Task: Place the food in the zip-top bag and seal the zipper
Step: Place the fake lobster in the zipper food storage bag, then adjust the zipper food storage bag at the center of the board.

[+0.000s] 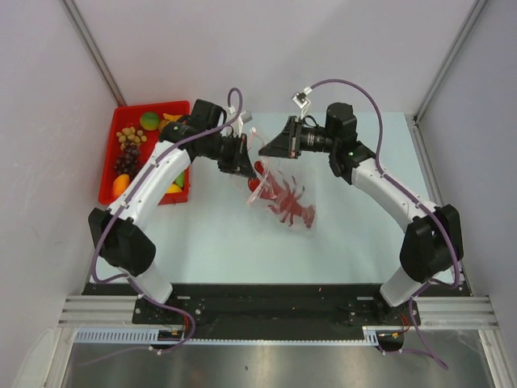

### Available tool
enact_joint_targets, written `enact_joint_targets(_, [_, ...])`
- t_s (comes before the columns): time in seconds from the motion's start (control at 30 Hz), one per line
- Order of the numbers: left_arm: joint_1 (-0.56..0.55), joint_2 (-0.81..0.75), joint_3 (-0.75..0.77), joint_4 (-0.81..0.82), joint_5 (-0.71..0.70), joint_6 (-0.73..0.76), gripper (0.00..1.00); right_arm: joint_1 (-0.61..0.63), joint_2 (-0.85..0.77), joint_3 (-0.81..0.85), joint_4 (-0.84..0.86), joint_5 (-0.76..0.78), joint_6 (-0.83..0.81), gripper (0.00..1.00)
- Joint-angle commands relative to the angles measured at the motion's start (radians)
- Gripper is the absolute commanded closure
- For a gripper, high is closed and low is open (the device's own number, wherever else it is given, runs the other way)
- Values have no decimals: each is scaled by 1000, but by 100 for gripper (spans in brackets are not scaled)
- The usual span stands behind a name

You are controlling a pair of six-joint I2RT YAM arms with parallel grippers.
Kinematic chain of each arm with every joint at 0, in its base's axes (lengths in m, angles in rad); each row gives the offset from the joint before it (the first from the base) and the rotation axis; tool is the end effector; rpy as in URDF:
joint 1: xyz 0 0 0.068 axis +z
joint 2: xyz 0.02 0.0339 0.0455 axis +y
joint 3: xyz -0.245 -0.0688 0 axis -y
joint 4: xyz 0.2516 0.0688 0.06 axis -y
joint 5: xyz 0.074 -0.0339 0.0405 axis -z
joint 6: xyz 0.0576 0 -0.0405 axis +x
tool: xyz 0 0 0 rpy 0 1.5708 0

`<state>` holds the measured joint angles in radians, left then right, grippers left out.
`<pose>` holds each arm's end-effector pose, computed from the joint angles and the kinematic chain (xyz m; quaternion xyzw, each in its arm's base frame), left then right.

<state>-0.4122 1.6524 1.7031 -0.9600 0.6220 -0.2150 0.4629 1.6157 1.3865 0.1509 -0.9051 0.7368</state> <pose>0.3186 -0.1759 0.3350 0.1875 0.8863 -0.3707 0.2048 0.3367 0.2187 0.3509 -0.2039 0.6947 0.6097 0.3227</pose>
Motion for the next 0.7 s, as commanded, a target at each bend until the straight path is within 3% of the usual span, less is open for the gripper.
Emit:
enact_joint_targets(0.0, [-31, -3, 69, -59, 19, 48, 97, 20, 10, -30, 177, -96, 102, 100])
enact_joint_targets(0.07, [-31, 3, 85, -57, -4, 37, 67, 19, 26, -46, 197, -116, 130, 100])
enact_joint_targets(0.1, [-24, 6, 95, -51, -2, 34, 41, 14, 29, -64, 229, -132, 144, 100])
enact_joint_targets(0.2, [10, 10, 138, -20, 8, 11, 19, -19, 42, -101, 338, -162, 252, 100])
enact_joint_targets(0.3, [56, 3, 173, 12, 44, -1, 17, -59, 49, -119, 447, -176, 366, 100])
enact_joint_targets(0.43, [118, -61, 138, 39, 21, 3, 19, -82, 44, -122, 475, -187, 392, 100])
enact_joint_targets(0.57, [139, -137, 32, 26, -190, 63, 18, -99, 46, -124, 509, -196, 423, 100])
enact_joint_targets(0.67, [144, -132, -35, -11, -185, 92, 20, -107, 44, -122, 527, -195, 443, 100])
